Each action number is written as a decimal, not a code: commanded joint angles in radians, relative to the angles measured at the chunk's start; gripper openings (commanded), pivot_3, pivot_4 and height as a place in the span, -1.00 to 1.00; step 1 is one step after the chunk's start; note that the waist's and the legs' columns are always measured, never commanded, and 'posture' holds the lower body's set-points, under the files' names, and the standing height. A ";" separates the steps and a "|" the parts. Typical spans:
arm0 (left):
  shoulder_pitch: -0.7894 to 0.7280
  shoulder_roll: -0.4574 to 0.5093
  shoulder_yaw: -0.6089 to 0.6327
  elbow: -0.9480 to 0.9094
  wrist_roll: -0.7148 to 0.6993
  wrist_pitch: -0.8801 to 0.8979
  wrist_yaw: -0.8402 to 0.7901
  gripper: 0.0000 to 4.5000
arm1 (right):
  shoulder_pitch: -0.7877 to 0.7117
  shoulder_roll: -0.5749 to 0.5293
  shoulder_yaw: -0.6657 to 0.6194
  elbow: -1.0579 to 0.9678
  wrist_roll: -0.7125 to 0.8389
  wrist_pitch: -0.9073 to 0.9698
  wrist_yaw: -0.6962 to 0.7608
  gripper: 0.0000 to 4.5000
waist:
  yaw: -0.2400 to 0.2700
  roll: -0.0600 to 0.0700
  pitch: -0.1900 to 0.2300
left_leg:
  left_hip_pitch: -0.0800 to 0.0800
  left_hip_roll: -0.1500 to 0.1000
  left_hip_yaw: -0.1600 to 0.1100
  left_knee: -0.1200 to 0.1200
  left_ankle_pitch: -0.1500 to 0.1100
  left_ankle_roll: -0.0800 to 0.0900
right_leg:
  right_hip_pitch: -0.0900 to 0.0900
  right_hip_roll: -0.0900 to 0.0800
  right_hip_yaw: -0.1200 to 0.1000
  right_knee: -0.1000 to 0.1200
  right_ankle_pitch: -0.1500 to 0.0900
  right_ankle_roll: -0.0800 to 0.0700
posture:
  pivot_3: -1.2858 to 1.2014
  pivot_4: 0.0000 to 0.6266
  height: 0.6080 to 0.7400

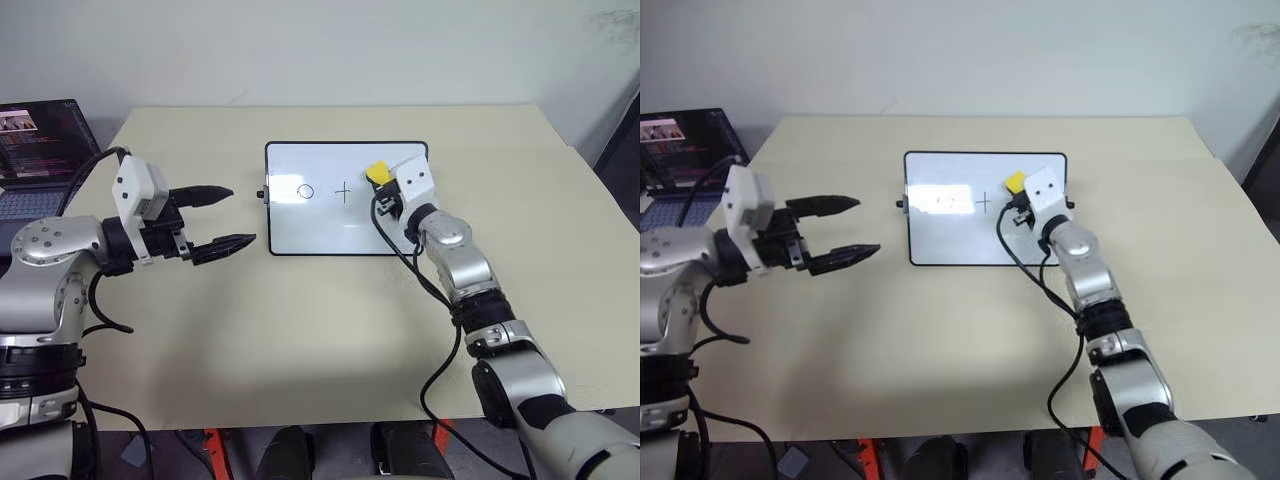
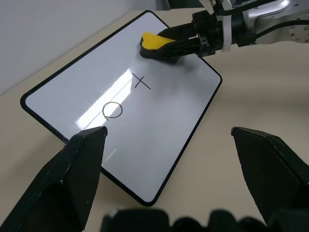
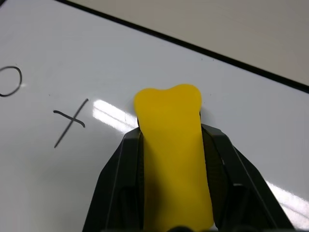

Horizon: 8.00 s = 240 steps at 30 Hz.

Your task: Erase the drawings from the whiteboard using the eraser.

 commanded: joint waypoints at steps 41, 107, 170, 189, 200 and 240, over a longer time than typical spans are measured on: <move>-0.011 0.024 0.039 -0.034 -0.004 -0.001 -0.003 1.00 | 0.302 0.004 -0.043 -0.711 0.191 0.390 0.061 -0.43 | 0.016 0.000 0.001 | 0.009 0.000 -0.002 -0.010 0.000 0.000 | 0.010 0.000 -0.001 -0.010 0.000 0.000 | 0.03 -0.52 1.00; 0.001 0.043 0.053 -0.082 -0.011 0.030 0.014 1.00 | 0.044 0.046 0.112 -0.105 -0.061 0.082 0.048 -0.43 | -0.001 -0.001 0.001 | -0.004 0.000 0.000 -0.008 0.002 -0.004 | -0.004 0.000 -0.001 -0.009 0.001 0.000 | 0.03 -0.52 1.00; 0.003 0.041 0.052 -0.085 -0.004 0.010 0.016 1.00 | -0.038 0.091 0.136 0.065 -0.077 -0.029 0.077 -0.43 | 0.000 -0.001 0.001 | -0.002 0.000 -0.001 0.001 0.000 0.000 | -0.002 0.000 0.000 0.001 0.001 0.000 | 0.03 -0.52 1.00; -0.021 0.025 0.032 -0.071 0.001 0.006 0.016 1.00 | 0.017 0.023 0.119 0.028 -0.077 0.029 0.079 -0.43 | 0.007 -0.001 0.001 | -0.001 0.000 -0.001 0.002 0.000 0.000 | 0.000 0.000 -0.001 0.001 0.001 0.000 | 0.03 -0.52 1.00; -0.024 0.023 0.030 -0.071 0.002 0.007 0.022 1.00 | 0.179 -0.034 0.138 -0.157 -0.083 0.116 0.116 -0.43 | 0.018 -0.002 0.000 | 0.001 0.000 -0.001 0.002 0.000 0.000 | 0.002 0.000 -0.001 0.001 0.001 0.000 | 0.03 -0.52 1.00; -0.057 0.028 0.015 -0.028 0.013 -0.014 0.003 1.00 | 0.213 0.034 0.008 -0.531 0.220 0.327 0.165 -0.43 | 0.022 -0.001 0.001 | -0.004 0.000 -0.002 0.001 0.000 0.000 | -0.003 0.001 -0.001 0.000 0.001 0.000 | 0.03 -0.52 1.00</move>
